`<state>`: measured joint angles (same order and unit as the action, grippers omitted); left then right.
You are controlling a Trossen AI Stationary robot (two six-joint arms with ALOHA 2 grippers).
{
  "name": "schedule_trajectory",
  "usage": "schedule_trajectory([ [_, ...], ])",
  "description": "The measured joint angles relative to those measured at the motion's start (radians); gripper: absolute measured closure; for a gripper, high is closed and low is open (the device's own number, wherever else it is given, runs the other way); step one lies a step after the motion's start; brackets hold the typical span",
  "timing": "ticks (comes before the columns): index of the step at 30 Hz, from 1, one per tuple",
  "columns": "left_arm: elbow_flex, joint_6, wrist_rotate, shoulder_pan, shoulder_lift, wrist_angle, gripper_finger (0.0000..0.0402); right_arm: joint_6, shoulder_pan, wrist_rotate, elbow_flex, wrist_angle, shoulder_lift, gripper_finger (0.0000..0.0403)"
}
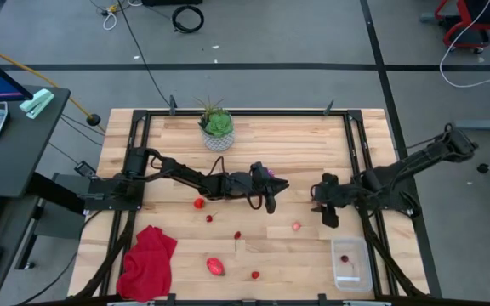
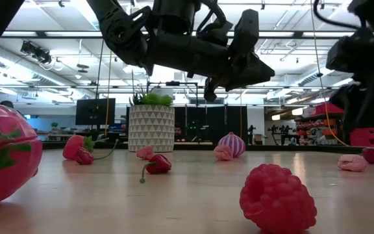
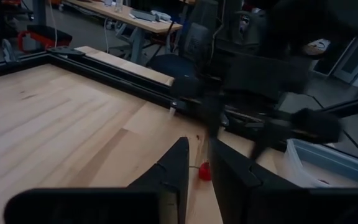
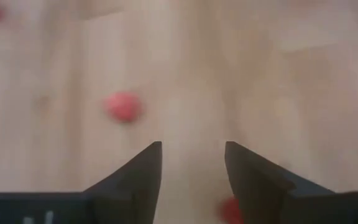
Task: Pick and placing Produce into tupperware
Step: Put the red cherry into the transparent container
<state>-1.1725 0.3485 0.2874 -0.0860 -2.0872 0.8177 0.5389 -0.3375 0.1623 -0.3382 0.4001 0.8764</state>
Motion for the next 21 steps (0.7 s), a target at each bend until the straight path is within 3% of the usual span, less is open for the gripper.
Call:
schedule_trajectory([
  [8, 0.000, -0.002, 0.000, -0.001, 0.000, 0.000, 0.0331, 0.272, 0.018, 0.020, 0.000, 0.238, 0.000, 0.0208],
  [21, 0.000, 0.005, 0.000, -0.010, 0.000, -0.023, 0.0336, 0.281, 0.019, 0.093, 0.000, 0.224, 0.000, 0.0215],
])
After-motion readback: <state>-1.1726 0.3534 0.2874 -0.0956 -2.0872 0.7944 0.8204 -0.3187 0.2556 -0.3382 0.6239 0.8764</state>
